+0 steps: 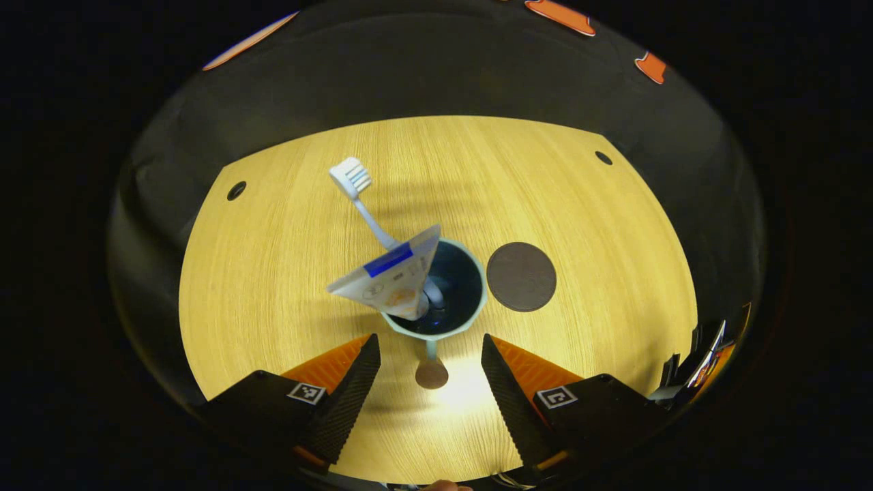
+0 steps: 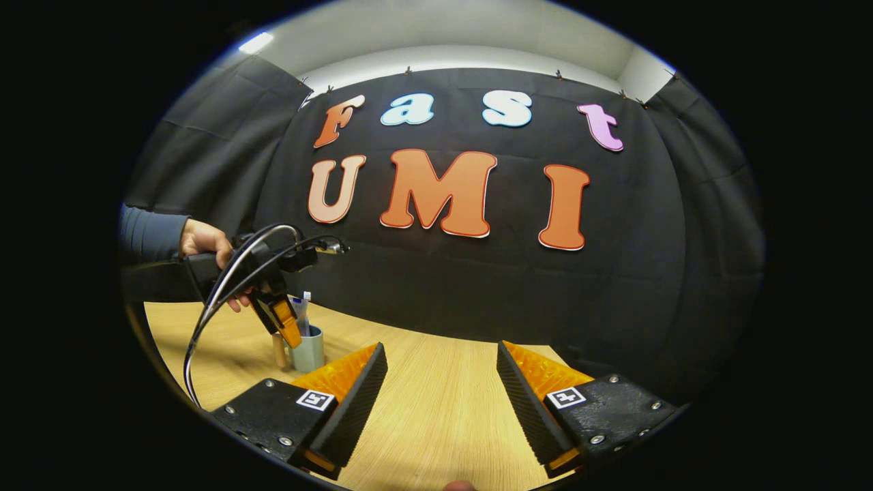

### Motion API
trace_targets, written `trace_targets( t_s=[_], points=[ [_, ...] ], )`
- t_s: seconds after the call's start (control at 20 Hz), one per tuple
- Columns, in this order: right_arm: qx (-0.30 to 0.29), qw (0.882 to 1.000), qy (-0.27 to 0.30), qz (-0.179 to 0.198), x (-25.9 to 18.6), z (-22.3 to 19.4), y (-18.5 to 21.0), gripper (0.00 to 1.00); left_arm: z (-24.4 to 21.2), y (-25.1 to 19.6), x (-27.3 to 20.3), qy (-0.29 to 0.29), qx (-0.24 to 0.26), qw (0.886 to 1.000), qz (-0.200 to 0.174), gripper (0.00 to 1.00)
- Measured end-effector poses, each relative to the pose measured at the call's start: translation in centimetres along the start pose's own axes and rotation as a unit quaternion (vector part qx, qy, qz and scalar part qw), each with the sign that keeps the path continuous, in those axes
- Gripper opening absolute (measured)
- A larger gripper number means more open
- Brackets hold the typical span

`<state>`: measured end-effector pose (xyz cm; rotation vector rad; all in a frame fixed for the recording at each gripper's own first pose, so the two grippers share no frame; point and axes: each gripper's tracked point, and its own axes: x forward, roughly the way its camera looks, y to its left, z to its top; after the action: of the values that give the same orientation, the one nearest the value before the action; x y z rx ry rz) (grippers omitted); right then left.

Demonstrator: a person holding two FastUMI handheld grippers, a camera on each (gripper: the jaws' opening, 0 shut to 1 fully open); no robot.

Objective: Put the toothbrush and toothpaste on the desktop into the cup, then pick up the cup and place it on the coaster on the desktop.

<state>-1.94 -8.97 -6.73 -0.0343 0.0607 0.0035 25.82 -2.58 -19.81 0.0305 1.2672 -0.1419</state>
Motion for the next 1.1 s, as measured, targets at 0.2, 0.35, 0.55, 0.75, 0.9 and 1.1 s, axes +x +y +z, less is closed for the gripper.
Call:
trace_targets(
  t_s=[0.2, 0.35, 0.55, 0.75, 0.9, 1.1],
  points=[
    [0.010, 1.000, 0.014, -0.010, -0.4, -1.7, -0.7, 0.98, 0.3, -0.3, 1.4, 0.041, 0.003, 0.999, 0.007, 0.92],
    [0.018, 1.000, 0.019, -0.010, -0.4, -2.6, -0.7, 0.98, 0.9, -0.3, 2.4, 0.077, 0.004, 0.997, 0.015, 0.77],
    [0.022, 0.999, 0.028, -0.019, -0.4, -3.6, -1.5, 0.99, 4.5, -0.3, 2.7, 0.075, 0.029, 0.996, 0.030, 0.63],
    [0.035, 0.999, 0.024, -0.024, -0.4, -3.4, -1.9, 0.99, 7.2, -1.7, 1.5, 0.070, 0.018, 0.997, 0.023, 0.29],
    [0.043, 0.998, 0.023, -0.031, -0.6, -3.4, -2.5, 0.99, 4.7, -1.3, -1.6, 0.063, 0.016, 0.998, 0.016, 0.29],
    [0.045, 0.998, 0.024, -0.037, -0.9, -3.3, -2.8, 0.99, 5.4, -5.4, -8.2, 0.039, 0.036, 0.998, 0.015, 0.30]
  ],
)
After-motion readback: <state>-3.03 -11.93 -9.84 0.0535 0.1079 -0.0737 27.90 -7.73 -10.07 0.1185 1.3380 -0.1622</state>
